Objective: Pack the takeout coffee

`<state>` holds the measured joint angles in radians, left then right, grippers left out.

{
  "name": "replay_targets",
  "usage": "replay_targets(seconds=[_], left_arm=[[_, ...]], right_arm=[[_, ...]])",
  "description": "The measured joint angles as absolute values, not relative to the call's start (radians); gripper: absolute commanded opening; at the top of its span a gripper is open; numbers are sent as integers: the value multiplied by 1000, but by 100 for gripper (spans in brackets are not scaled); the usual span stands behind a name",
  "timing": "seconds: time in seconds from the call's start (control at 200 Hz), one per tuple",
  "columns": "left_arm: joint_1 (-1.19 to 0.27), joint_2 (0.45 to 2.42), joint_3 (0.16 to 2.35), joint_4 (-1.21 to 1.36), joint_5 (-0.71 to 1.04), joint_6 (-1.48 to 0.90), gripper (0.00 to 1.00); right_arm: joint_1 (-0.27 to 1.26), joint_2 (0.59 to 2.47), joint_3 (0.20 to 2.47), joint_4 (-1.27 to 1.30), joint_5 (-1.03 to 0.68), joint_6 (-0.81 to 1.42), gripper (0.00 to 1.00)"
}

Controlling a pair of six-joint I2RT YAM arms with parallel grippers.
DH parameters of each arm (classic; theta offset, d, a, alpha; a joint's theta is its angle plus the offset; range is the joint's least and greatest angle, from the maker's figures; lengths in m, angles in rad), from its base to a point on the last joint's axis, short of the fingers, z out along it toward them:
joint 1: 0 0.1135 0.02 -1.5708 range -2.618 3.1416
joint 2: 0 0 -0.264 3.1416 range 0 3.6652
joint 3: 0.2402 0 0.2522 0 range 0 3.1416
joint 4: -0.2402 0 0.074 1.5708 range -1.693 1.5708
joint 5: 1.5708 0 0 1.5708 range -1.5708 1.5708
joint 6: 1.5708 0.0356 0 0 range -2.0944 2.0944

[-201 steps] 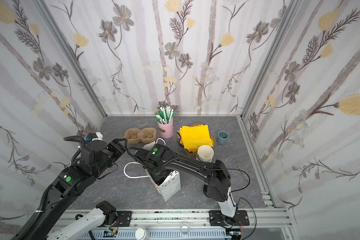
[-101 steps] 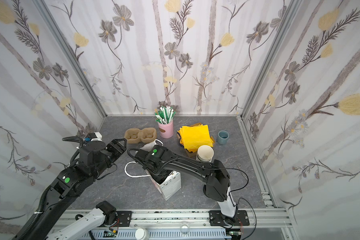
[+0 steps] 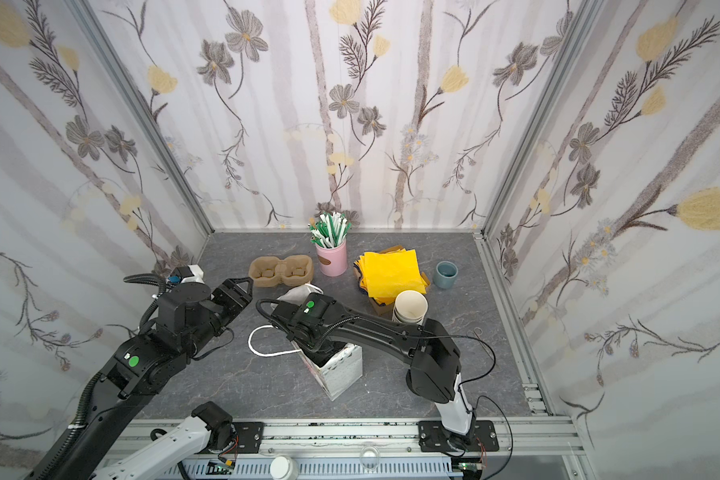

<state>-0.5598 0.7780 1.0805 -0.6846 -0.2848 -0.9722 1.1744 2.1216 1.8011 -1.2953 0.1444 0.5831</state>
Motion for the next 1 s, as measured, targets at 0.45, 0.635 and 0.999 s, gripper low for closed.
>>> replay_targets(seconds=[0.45,0.635,0.999], left_arm=[[-560,778,1077,-685,-286,-972,67],[-560,777,1077,-684,-287,-972,67],[-560,777,1077,-684,-287,-972,67]], right_arm=[[1171,2112,1756,-1255,144,574,65],[1171,2104,1726,-1230,145,571,65],[1171,2098,1705,-1205,154,567,66]])
